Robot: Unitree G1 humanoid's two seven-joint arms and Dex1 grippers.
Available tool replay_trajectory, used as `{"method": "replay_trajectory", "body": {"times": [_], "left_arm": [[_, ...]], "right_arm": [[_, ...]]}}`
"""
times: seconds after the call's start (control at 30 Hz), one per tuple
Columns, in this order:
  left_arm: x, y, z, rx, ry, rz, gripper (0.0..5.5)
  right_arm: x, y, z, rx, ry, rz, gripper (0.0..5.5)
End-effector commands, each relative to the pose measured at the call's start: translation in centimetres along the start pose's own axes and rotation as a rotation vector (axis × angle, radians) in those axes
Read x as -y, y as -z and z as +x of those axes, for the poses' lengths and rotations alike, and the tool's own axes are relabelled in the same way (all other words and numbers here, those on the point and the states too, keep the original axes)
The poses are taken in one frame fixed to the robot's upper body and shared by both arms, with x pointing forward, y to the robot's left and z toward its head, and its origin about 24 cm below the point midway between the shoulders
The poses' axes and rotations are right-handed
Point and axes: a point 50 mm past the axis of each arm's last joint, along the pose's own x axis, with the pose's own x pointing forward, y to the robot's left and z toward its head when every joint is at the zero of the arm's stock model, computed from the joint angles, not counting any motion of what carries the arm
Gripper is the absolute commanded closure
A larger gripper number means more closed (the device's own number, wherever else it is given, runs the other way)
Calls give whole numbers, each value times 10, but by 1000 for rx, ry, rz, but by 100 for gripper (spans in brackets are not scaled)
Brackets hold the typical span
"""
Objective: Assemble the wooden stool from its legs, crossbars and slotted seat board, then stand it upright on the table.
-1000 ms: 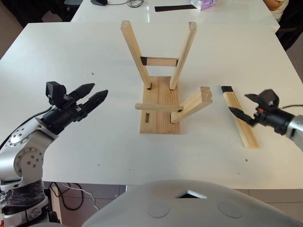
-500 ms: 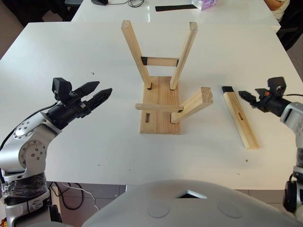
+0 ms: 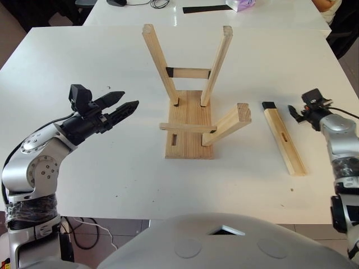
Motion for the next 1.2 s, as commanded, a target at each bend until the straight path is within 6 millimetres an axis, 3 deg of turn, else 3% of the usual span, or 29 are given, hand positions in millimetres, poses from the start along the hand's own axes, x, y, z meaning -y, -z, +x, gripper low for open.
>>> {"method": "replay_trajectory", "body": {"times": [0.03,0.2,0.37,0.53,0.7,0.8,0.93,1.1,1.2], "left_arm": [[-1,-3,3,-29,20,11,191],[0,-2,3,-30,24,8,191],[3,2,-3,-27,6,0,191],[7,6,-15,-13,-41,-10,191],[13,11,-21,1,-75,-21,191],[16,12,-25,6,-91,-23,191],[20,16,-37,7,-136,-28,191],[29,21,-51,10,-192,-42,191],[31,21,-50,9,-192,-39,191]], "right_arm": [[-35,-21,2,78,-234,91,150],[-46,-26,-20,84,-377,36,150],[-35,-38,-63,108,-465,-30,150],[-21,-50,-118,108,-650,-8,150],[-27,-48,-141,35,-745,-25,150],[-26,-34,-145,-89,-593,-18,150],[-28,-27,-149,-164,-286,200,132],[-64,-23,-166,-233,-167,382,65],[-86,-16,-170,-234,-148,457,62]]}}
